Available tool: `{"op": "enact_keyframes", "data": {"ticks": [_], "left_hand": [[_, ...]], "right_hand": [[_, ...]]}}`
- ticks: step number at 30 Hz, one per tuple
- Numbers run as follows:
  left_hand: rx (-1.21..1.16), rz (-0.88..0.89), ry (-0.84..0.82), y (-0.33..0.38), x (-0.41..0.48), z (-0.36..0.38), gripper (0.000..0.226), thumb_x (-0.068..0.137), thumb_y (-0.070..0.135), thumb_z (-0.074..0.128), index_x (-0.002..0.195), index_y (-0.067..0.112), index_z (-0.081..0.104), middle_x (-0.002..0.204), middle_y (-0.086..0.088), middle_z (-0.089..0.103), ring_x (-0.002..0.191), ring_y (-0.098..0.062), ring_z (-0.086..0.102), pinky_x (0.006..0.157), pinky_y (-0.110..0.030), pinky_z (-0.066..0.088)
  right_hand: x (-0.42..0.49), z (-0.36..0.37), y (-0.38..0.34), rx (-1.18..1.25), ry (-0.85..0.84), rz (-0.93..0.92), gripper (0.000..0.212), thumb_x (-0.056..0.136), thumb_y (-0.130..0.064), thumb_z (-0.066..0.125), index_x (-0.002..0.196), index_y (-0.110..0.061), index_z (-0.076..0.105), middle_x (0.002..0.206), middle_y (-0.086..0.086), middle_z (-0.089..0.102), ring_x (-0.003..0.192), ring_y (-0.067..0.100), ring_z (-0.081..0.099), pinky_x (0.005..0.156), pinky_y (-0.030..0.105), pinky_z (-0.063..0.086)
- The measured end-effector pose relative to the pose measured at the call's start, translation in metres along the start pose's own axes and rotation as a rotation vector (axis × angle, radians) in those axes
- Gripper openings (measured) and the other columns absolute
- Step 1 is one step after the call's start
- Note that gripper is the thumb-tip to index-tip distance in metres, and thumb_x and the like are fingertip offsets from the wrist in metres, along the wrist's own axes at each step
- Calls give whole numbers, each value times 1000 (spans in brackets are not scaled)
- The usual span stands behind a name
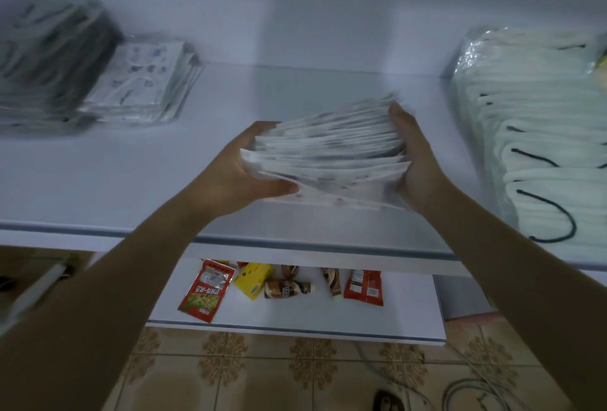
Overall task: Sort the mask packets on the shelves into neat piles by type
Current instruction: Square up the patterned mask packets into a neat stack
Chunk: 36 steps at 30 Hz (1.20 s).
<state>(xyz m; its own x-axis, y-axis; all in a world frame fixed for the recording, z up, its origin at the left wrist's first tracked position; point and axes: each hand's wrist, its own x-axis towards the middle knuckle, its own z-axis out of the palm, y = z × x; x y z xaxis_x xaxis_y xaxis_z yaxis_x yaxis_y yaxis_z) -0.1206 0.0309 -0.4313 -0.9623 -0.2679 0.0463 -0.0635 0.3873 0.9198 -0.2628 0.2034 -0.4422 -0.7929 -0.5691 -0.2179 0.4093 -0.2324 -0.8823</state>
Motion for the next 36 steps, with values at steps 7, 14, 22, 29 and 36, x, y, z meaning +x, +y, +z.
{"op": "enact_keyframes", "data": {"ticks": [7,14,22,29,36], "left_hand": [[-149,10,68,14,3,7,54,63,-3,76,109,12,52,95,5,63,82,1,63,71,-15,54],[-17,-61,132,3,4,18,87,58,7,81,127,29,33,109,19,48,93,9,54,76,0,43],[-61,61,131,14,5,27,55,60,9,80,101,29,50,92,18,65,89,10,61,71,-6,46],[-61,20,149,6,14,27,63,60,22,84,114,23,51,112,3,63,101,-5,63,87,-22,52],[-98,92,378,3,17,36,75,63,12,84,124,17,40,120,2,55,109,-2,56,91,-19,48]], "right_hand": [[8,-12,-26,83,-82,-98,54,61,-51,77,99,-13,69,112,15,64,106,28,63,95,44,49],[13,-30,-11,44,12,63,57,75,-60,62,109,-14,62,109,11,64,99,27,63,103,52,40],[6,-22,-15,181,-168,123,49,61,-51,77,94,-15,72,117,12,62,114,30,58,107,50,37],[10,-23,-21,-181,19,-33,62,64,-68,67,92,-13,72,101,13,68,100,31,64,101,52,43],[-8,-23,-33,-228,-33,-128,62,67,-83,46,110,-39,56,106,-19,61,96,-4,56,80,14,47]]}}
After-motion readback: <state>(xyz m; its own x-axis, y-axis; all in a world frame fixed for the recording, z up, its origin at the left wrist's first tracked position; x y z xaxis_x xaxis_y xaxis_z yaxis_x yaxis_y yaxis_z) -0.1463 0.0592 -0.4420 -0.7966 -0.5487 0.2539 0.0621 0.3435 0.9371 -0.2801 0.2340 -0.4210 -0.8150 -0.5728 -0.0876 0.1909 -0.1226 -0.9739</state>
